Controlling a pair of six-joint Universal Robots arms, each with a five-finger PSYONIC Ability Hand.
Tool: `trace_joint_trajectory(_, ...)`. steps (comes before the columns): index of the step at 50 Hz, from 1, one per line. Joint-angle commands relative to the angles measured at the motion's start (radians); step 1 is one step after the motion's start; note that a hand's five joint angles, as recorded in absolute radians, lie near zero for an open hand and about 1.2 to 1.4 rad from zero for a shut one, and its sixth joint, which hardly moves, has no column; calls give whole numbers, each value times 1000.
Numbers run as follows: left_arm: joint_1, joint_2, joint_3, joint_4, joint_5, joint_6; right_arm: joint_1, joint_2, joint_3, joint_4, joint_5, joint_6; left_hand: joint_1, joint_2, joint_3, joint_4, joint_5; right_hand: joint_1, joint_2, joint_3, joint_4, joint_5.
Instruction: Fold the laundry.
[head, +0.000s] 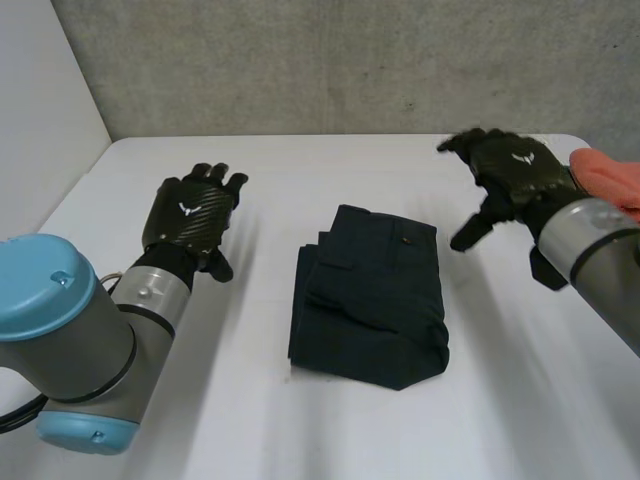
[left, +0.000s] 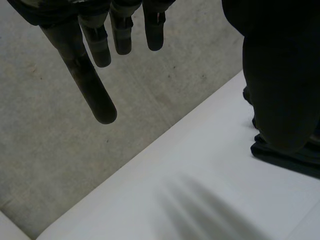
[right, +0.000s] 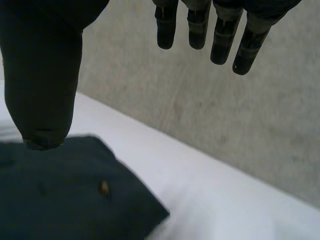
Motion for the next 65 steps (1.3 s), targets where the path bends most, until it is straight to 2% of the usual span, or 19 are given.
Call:
trace_joint_trajectory(1, -85, -10, 28, 0, 154, 2, -34, 64, 52, 9, -24, -31, 75, 71, 59, -560, 52, -31, -51, -42, -64, -68)
trace_joint_trajectory(6, -111, -68, 59, 14, 253, 9, -25, 125, 38, 8, -17, -28, 189, 186, 173, -446, 167, -31, -51, -42, -64, -68)
trace_joint_trajectory(15, -145, -287, 231, -40, 254, 17, -5, 159, 35, 5, 37, -34, 266, 262, 250, -369, 243, -31, -51, -42, -64, -68)
trace_joint_trajectory(24, -151, -397, 324, -58, 253, 60, 41, 196, 11, 5, 56, -93, 454, 450, 437, -181, 431, -31, -51, -42, -64, -68)
trace_joint_trajectory(25, -151, -403, 329, -57, 253, 63, 42, 201, 4, 5, 59, -98, 492, 488, 475, -143, 469, -31, -51, -42, -64, -68)
trace_joint_trajectory(28, -153, -418, 340, -55, 248, 74, 45, 211, -14, 5, 76, -101, 796, 793, 780, 161, 774, -31, -51, -42, -64, -68)
trace_joint_trajectory(29, -154, -417, 341, -55, 244, 78, 49, 213, -19, 6, 77, -101, 1001, 997, 985, 366, 978, -31, -51, -42, -64, -68)
trace_joint_trajectory(31, -157, -415, 338, -55, 227, 80, 61, 219, -43, 9, 80, -100, 1195, 1192, 1179, 560, 1173, -31, -51, -42, -64, -68)
trace_joint_trajectory(36, -191, -383, 309, -63, 132, 84, 79, 247, -127, 44, 77, -84, 1196, 1193, 1180, 561, 1174, -31, -51, -42, -64, -68)
trace_joint_trajectory(38, -209, -329, 266, -67, 95, 95, 90, 268, -187, 118, 66, -80, 1196, 1193, 1180, 561, 1174, -31, -51, -42, -64, -68)
trace_joint_trajectory(44, -239, -207, 137, -66, 66, 120, 115, 363, -357, 297, 37, -31, 1196, 1193, 1180, 561, 1174, -31, -51, -42, -64, -68)
trace_joint_trajectory(50, -268, -156, 44, -67, 55, 149, 119, 466, -436, 353, -16, -1, 1196, 1193, 1180, 561, 1174, -31, -51, -42, -64, -68)
trace_joint_trajectory(53, -269, -160, 35, -69, 38, 152, 127, 506, -441, 353, -15, -9, 995, 992, 979, 360, 973, -31, -51, -42, -64, -68)
trace_joint_trajectory(55, -269, -160, 38, -75, 23, 152, 130, 537, -445, 345, -10, -12, 593, 590, 577, -42, 571, -31, -51, -42, -64, -68)
trace_joint_trajectory(57, -271, -154, 48, -75, 5, 152, 130, 557, -451, 337, -10, -15, 437, 433, 421, -198, 414, -31, -51, -42, -64, -68)
trace_joint_trajectory(59, -269, -148, 64, -73, -5, 146, 130, 574, -456, 319, -9, -26, 372, 369, 356, -263, 350, -31, -51, -42, -64, -68)
trace_joint_trajectory(60, -266, -137, 91, -69, -6, 143, 130, 577, -454, 314, -9, -29, 244, 240, 228, -391, 221, -31, -51, -42, -64, -68)
trace_joint_trajectory(65, -256, -121, 209, -67, -8, 115, 133, 574, -433, 296, -4, -55, 163, 160, 147, -472, 141, -31, -51, -42, -64, -68)
